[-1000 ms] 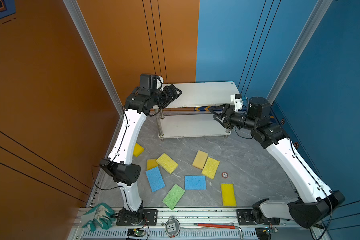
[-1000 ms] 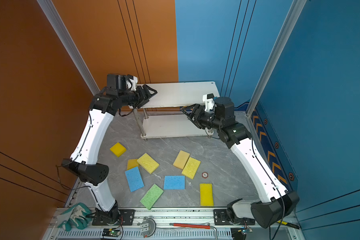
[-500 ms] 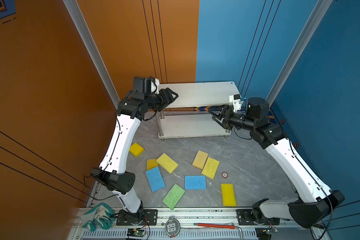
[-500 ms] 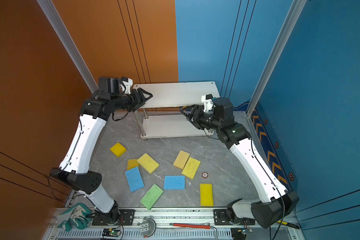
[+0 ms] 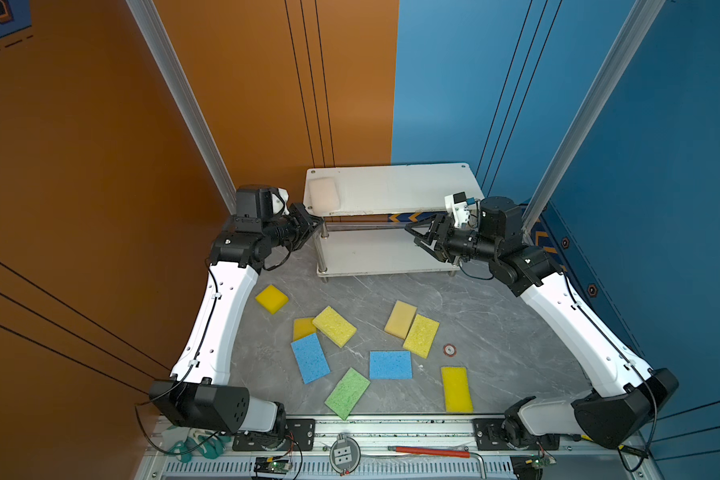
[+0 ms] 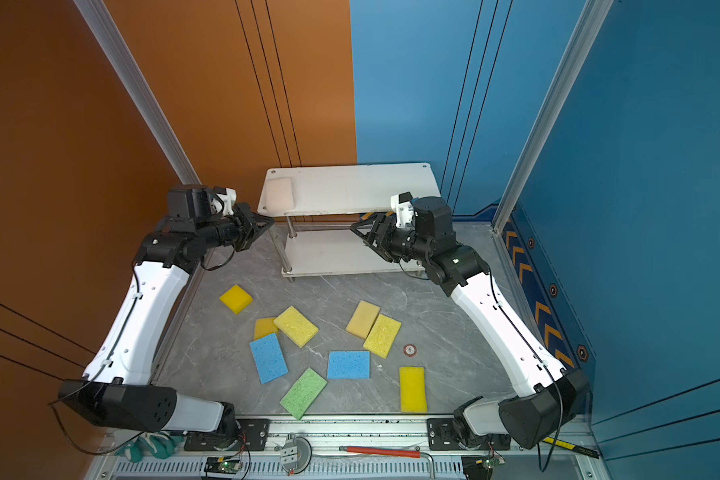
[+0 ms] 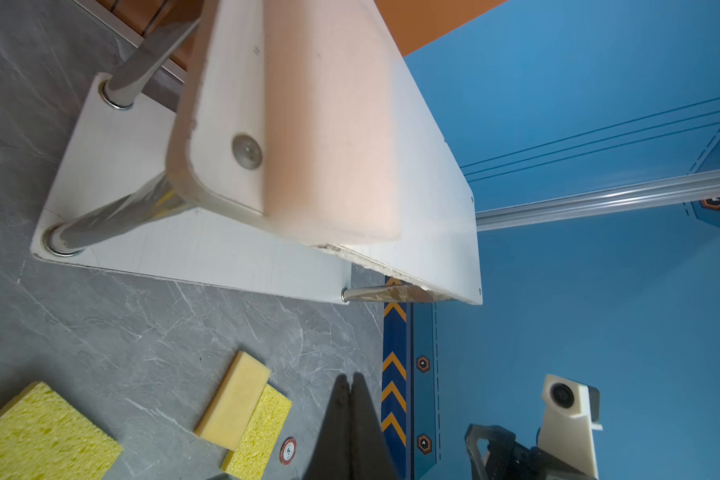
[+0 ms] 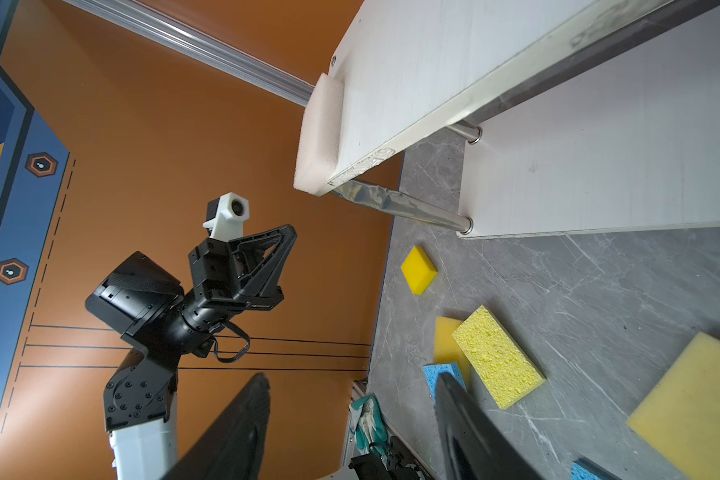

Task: Place and organize the cleaning sponges onto the shelf

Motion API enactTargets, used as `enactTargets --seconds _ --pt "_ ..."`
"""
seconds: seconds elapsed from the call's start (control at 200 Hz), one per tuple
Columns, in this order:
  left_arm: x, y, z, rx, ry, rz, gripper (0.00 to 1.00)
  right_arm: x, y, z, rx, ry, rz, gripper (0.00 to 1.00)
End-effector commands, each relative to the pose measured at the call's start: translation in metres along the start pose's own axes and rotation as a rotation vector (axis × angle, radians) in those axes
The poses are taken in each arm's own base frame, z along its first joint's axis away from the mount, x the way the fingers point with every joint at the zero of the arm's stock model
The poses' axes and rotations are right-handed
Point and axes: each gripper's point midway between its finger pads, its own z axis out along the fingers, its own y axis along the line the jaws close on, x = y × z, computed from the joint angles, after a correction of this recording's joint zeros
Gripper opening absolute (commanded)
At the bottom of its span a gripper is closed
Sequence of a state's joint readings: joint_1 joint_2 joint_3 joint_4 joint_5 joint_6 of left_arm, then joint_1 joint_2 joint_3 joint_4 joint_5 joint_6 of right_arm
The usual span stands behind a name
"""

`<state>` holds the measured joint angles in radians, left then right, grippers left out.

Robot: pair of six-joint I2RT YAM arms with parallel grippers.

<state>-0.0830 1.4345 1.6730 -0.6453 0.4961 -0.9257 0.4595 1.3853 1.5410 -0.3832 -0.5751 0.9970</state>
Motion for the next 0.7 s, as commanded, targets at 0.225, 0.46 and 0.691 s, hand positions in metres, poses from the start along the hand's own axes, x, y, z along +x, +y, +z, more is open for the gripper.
enactTargets --seconds 0.225,0.46,0.691 --pt "-0.023 -0.009 0.005 0.069 -0.038 -0.015 0.00 -0.002 0.008 -0.007 -0.008 -0.013 -0.033 0.65" --pt "-0.031 -0.008 0.011 0.068 -0.036 -0.019 0.00 -0.005 0.006 -0.005 -0.003 -0.016 -0.029 0.65" --pt "-0.036 -0.006 0.017 0.061 -0.037 -0.017 0.00 -0.005 0.005 -0.004 0.002 -0.018 -0.027 0.65"
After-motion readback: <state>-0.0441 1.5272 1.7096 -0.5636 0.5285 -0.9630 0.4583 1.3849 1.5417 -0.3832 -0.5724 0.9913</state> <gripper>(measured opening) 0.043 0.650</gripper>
